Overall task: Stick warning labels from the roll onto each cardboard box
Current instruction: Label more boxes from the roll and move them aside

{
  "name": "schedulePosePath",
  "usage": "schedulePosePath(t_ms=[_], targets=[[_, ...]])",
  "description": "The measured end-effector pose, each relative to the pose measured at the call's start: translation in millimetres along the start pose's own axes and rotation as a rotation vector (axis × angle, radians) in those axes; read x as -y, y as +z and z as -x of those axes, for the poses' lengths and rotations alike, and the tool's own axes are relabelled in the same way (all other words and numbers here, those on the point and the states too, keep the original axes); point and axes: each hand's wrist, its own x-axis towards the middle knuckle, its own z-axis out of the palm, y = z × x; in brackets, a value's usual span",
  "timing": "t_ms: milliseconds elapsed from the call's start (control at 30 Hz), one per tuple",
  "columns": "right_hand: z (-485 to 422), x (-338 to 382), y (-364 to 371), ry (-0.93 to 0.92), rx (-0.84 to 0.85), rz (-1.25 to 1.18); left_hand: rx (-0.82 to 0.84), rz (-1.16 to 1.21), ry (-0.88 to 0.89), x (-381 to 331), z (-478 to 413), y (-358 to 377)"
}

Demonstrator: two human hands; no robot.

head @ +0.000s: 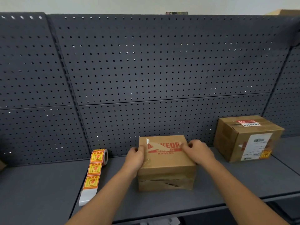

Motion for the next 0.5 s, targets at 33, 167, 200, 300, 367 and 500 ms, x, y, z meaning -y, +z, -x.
schedulePosePath(t_ms=[33, 167, 200, 300, 367, 500], targets=[[2.2, 2.1, -3.8, -0.015, -0.031, 0.056, -0.059, -0.028, 0.081, -1.1, 4.3, -0.4], [14.8, 8.3, -11.4, -0.103, -0.161, 0.140, -0.145, -0.057, 0.296, -1.2, 20.8, -11.6], [19.2, 9.6, -10.4, -0.133, -0.181, 0.137, -0.156, -0.095, 0.336, 1.8, 22.0, -18.0], [35.4, 16.3, -4.4, -0.239, -0.218, 0.117, -0.191, -0.231, 0.428, 18.6, 20.4, -43.9], [46.4, 24.5, 0.3, -0.327, -0.256, 0.124, -0.203, -0.333, 0.434, 36.5, 18.5, -66.5], [69.7, 48.1, 12.3, -0.467, -0.263, 0.118, -0.335, -0.567, 0.363, 82.3, 18.9, -115.3]])
